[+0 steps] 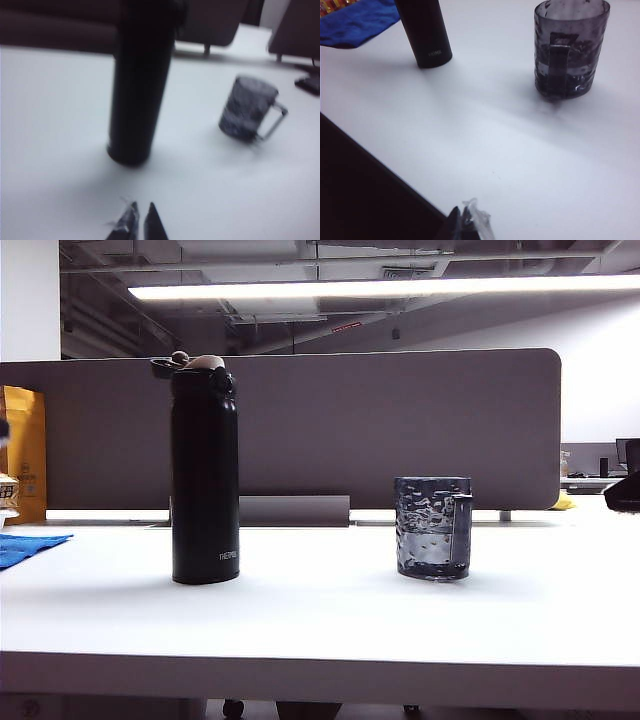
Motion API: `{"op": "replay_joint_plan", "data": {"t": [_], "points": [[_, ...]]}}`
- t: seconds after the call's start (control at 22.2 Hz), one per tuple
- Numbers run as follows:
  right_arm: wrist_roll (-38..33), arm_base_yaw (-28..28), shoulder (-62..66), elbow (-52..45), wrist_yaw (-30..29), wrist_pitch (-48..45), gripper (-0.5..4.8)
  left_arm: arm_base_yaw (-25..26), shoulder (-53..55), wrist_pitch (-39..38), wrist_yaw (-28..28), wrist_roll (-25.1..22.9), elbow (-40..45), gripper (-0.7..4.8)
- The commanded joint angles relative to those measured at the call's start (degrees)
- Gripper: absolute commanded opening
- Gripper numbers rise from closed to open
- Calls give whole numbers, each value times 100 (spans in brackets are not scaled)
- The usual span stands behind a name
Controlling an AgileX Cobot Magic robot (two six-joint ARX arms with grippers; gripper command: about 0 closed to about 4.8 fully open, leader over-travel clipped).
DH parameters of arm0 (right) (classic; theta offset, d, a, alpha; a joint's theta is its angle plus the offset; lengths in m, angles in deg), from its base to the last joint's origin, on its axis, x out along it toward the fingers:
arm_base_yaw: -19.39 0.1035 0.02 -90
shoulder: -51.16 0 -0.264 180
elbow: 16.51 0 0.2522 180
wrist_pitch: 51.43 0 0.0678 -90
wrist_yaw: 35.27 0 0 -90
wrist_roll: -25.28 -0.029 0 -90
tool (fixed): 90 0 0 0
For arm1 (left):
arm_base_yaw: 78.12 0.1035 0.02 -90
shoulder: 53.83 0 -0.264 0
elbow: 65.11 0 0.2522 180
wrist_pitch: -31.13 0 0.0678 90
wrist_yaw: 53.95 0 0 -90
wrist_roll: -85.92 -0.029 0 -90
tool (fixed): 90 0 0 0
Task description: Pick up the black thermos, pour some water into the cup, then place the black thermos back on the table.
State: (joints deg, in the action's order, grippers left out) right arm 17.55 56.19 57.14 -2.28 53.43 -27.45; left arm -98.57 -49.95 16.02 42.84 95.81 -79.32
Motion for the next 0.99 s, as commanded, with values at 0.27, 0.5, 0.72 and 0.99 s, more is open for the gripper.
{"op": "replay_joint_plan", "data": {"t": [0.27,0.5,0.72,0.99], "points": [[-17,-162,-59,-22,-35,-85,0,1502,-365,44,83,-22,-7,26],[-17,-870,-107,-24,-87,-74,0,2000,-365,35,72,-24,-4,26],[-17,-1969,-597,-24,-98,-42,0,2092,-365,35,79,-22,-4,26],[-17,-3200,-588,-24,-98,-273,0,2090,-365,9,94,-22,-4,26]]}}
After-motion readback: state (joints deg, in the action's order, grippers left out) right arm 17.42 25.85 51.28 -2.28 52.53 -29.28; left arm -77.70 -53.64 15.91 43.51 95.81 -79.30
